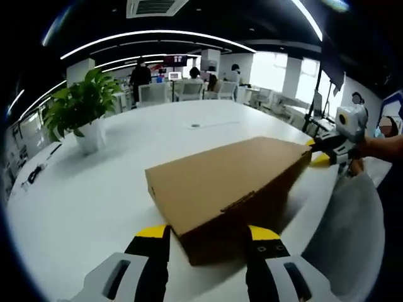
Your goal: Operate the shoe box by opening the lid, removing the specified soft item, and placing it in the target area until the item is outside and the box remains undamaged.
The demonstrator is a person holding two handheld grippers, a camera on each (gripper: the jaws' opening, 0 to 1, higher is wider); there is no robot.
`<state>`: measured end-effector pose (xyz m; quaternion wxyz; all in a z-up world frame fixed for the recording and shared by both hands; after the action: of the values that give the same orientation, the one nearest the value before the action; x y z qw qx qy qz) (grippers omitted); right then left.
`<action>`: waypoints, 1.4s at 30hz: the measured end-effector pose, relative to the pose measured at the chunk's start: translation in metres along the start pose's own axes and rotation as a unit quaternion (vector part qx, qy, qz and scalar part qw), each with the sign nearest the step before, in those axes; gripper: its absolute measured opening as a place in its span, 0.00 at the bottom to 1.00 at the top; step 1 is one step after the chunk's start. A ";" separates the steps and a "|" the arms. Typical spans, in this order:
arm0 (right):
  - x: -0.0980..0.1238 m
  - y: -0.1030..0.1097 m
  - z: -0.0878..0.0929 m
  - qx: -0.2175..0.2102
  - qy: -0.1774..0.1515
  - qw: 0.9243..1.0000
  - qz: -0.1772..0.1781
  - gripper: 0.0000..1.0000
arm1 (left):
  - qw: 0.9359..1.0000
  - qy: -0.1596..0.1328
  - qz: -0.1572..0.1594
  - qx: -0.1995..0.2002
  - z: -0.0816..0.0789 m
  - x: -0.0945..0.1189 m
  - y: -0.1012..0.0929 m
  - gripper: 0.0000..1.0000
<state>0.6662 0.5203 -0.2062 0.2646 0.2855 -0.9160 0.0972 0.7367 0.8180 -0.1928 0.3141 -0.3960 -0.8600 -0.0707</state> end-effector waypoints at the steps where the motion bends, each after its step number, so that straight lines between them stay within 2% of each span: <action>1: 0.003 0.000 -0.005 0.002 -0.001 1.000 0.001 0.29 | 1.000 -0.002 0.001 -0.001 -0.001 0.001 -0.002 0.48; 7: 0.007 -0.003 -0.015 0.004 -0.011 1.000 0.003 0.31 | 1.000 -0.014 0.003 -0.007 -0.009 0.004 -0.005 0.49; 14: 0.013 -0.010 -0.035 0.014 -0.032 0.999 0.012 0.30 | 0.999 -0.042 0.004 -0.012 -0.033 0.013 -0.007 0.50; 24: 0.017 -0.023 -0.063 0.029 -0.055 0.998 0.023 0.30 | 0.997 -0.074 -0.003 -0.023 -0.057 0.014 0.011 0.48; 33: 0.011 -0.039 -0.076 0.045 -0.063 0.997 0.028 0.27 | 0.995 -0.091 -0.029 -0.028 -0.078 0.012 0.020 0.32; 38: 0.008 -0.053 -0.084 0.051 -0.064 0.996 0.035 0.25 | 0.993 -0.105 -0.053 -0.023 -0.089 0.009 0.037 0.22; 42: 0.005 -0.062 -0.091 0.057 -0.063 0.996 0.039 0.23 | 0.991 -0.111 -0.064 -0.024 -0.094 0.008 0.038 0.16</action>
<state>0.7375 0.4967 -0.1254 0.1854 0.2695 -0.9344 0.1413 0.8060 0.8139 -0.1181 0.2020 -0.3530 -0.9111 -0.0663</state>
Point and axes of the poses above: the point that each gripper's makers call its tool centre point, and the gripper's own axes: x roughly backward along the fingers, y roughly to its left, z roughly out of its underside, the point moved 6 cm from there along x, roughly backward along the fingers, and after that the axes turned 3 degrees about x, right-handed, at the moved point
